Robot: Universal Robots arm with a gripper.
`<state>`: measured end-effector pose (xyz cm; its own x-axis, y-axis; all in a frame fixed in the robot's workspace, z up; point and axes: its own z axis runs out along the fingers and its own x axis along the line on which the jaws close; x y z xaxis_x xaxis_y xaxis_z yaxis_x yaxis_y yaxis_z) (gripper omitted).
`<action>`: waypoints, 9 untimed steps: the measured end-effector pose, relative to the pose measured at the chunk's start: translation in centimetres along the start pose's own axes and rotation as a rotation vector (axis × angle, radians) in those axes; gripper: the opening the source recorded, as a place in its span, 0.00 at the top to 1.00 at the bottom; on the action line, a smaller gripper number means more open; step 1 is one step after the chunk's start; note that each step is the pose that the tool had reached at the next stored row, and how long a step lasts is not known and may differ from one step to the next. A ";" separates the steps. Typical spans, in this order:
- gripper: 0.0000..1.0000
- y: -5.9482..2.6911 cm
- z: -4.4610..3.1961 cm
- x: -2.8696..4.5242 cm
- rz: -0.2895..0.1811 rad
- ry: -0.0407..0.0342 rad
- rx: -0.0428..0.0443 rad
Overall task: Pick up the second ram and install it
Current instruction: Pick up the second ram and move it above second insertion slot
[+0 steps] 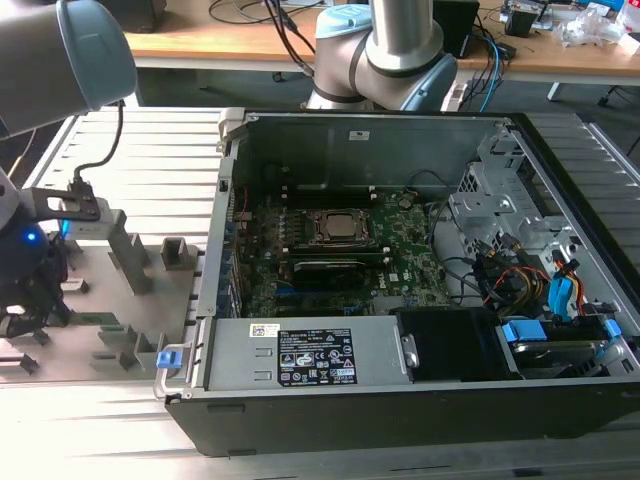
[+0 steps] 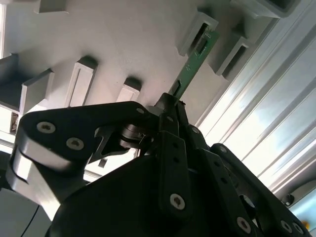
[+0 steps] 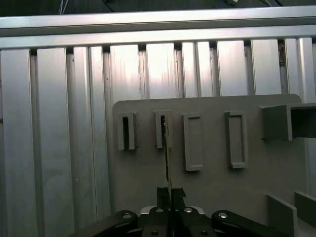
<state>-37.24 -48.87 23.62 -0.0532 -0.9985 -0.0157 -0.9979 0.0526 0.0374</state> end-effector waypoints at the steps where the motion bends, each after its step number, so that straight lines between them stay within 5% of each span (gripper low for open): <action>1: 0.86 0.01 -0.36 0.00 0.000 0.0000 0.0000; 9: 0.86 0.07 -1.95 -0.03 0.000 0.0000 0.0000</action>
<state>-37.24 -48.87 25.57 -0.0533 -0.9985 -0.0157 -0.9979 0.0527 0.0373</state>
